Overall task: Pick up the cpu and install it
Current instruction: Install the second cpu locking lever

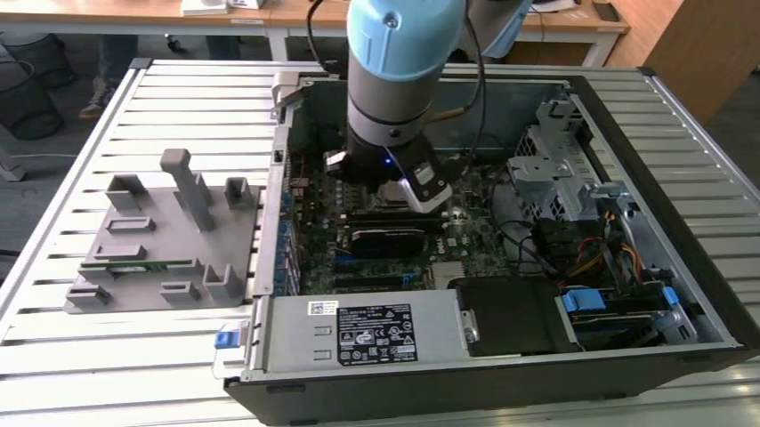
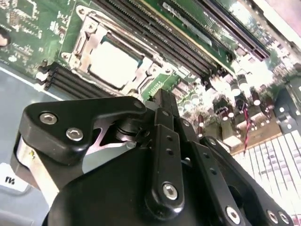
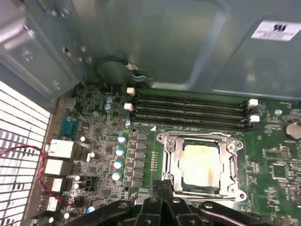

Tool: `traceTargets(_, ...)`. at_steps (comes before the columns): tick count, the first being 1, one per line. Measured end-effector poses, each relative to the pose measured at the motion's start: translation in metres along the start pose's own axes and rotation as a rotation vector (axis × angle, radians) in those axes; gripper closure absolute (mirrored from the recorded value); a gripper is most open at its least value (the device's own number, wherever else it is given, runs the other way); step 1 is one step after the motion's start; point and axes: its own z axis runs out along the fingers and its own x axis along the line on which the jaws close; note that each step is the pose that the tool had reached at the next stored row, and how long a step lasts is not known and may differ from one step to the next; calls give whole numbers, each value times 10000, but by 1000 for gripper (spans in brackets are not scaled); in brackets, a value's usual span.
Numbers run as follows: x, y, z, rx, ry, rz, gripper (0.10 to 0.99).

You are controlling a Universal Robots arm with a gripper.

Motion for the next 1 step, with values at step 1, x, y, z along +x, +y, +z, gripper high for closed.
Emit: traceTargets(1,0,4,-11,0,0,0,976)
